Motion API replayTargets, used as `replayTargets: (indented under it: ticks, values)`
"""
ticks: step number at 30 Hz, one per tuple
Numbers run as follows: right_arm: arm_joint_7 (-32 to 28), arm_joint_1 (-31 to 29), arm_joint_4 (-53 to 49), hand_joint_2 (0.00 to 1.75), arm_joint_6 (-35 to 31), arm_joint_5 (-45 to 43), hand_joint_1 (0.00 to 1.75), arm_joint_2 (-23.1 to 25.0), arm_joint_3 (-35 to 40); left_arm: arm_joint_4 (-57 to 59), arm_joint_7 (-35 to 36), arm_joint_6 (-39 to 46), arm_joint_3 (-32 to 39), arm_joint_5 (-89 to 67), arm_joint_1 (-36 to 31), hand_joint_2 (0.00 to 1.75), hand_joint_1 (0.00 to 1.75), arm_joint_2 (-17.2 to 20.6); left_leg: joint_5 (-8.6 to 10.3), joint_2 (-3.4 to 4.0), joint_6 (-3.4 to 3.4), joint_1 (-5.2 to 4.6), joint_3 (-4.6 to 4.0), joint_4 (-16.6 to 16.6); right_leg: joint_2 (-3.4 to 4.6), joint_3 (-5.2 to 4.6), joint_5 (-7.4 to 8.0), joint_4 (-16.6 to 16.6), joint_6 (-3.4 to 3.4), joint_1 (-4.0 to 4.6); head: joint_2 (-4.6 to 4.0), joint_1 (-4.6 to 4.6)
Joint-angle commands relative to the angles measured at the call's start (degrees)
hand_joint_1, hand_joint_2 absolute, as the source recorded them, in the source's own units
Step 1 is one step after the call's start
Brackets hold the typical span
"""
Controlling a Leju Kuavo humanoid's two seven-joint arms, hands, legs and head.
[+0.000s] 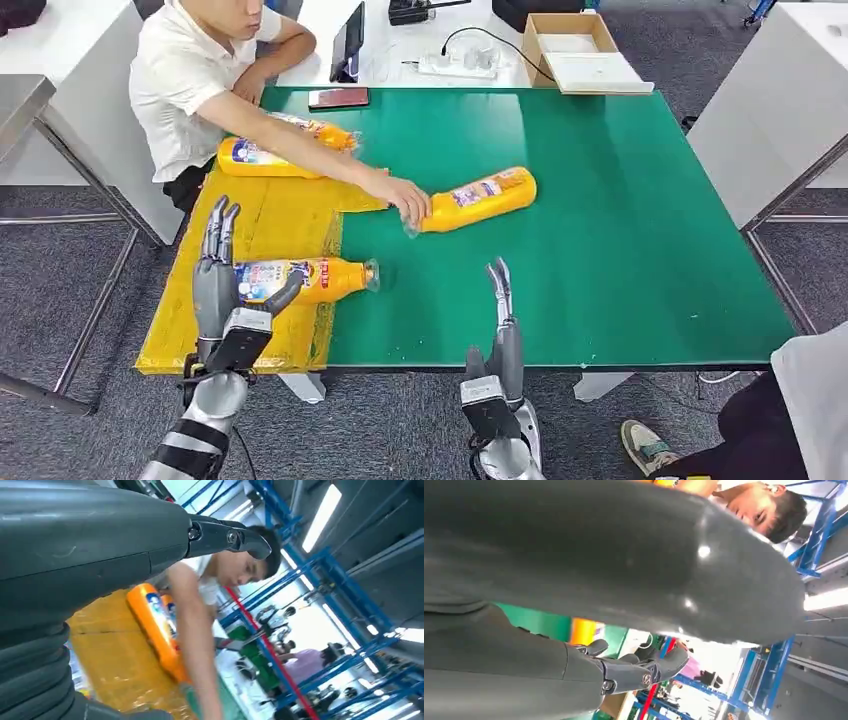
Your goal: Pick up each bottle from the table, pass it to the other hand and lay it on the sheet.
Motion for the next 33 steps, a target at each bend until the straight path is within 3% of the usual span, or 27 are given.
replayTargets:
  ticks: [1, 3, 7, 10, 15, 21, 23, 28, 33]
  values:
    - [7.0, -9.2, 16.8, 1.75, -10.6, 20.4, 0.00, -7.3, 0.2, -16.0, -7.3, 5.7, -1.2, 10.1, 5.0, 1.75, 0.00, -2.8, -0.07, 0.16, -0.05, 0.07, 0.15, 0.0, 0.07, 0.16, 0.00, -0.1, -0.06, 0.09, 0.02, 0.00]
    - [13.3, -13.7, 21.9, 1.75, -12.3, 29.0, 0.00, -10.4, -2.0, -19.8, -8.2, 5.7, 0.5, 7.7, 7.8, 1.75, 0.00, -4.9, -0.06, 0.23, -0.01, 0.04, 0.15, 0.0, 0.14, 0.14, 0.03, -0.1, -0.02, 0.05, 0.02, -0.02]
    - [21.0, -20.8, 29.2, 1.75, -8.5, 39.1, 0.00, -14.1, -6.0, -20.8, -7.3, 5.7, -2.9, 12.3, 9.4, 1.75, 0.00, -3.5, -0.02, 0.20, 0.03, -0.07, 0.12, 0.0, 0.11, 0.12, 0.06, -0.1, 0.03, -0.06, 0.02, 0.00]
    - [22.9, -24.3, 32.8, 1.75, -6.7, 41.9, 0.00, -14.6, -7.0, -19.7, -8.2, 5.7, -1.1, 11.1, 9.6, 1.75, 0.00, -5.9, 0.00, 0.10, 0.03, -0.18, 0.08, 0.0, 0.05, 0.09, 0.04, 0.0, 0.02, -0.16, 0.02, 0.00]
    - [26.3, -28.6, 36.9, 1.75, 1.5, 43.3, 0.00, -13.6, -6.2, -17.9, -6.1, 5.6, -4.1, 15.6, 8.5, 1.75, 0.00, -3.8, -0.03, 0.17, -0.02, -0.19, 0.11, 0.0, 0.09, 0.09, 0.03, 0.0, -0.01, -0.15, 0.02, -0.02]
    - [27.2, -29.3, 37.3, 1.75, 4.0, 43.1, 0.00, -13.2, -5.5, -18.4, -5.3, 5.4, -4.8, 16.2, 8.4, 1.75, 0.00, -3.5, -0.05, 0.19, -0.03, -0.11, 0.19, 0.0, 0.10, 0.14, 0.01, 0.0, -0.01, -0.08, 0.00, -0.02]
    - [26.8, -30.0, 37.3, 1.75, 7.7, 41.3, 0.00, -12.6, -5.1, -19.1, -5.1, 5.3, -5.6, 16.3, 8.4, 1.75, 0.00, -3.2, -0.02, 0.11, -0.01, -0.09, 0.10, 0.0, 0.05, 0.07, 0.03, 0.0, 0.02, -0.08, 0.00, -0.02]
    - [22.6, -30.7, 36.2, 1.75, 15.0, 33.1, 0.00, -10.8, -5.0, -21.8, -6.1, 5.7, -7.5, 14.8, 8.9, 1.75, 0.00, -2.5, -0.02, 0.12, 0.00, -0.06, 0.07, 0.0, 0.06, 0.07, 0.05, 0.0, 0.01, -0.05, 0.02, 0.00]
    - [16.9, -29.4, 33.6, 1.75, 17.0, 27.6, 0.00, -10.4, -4.2, -22.4, -6.6, 5.7, -8.2, 14.2, 8.6, 1.75, 0.00, -2.5, -0.07, 0.17, -0.05, -0.08, 0.17, 0.0, 0.09, 0.17, 0.00, 0.0, -0.04, -0.06, 0.00, 0.00]
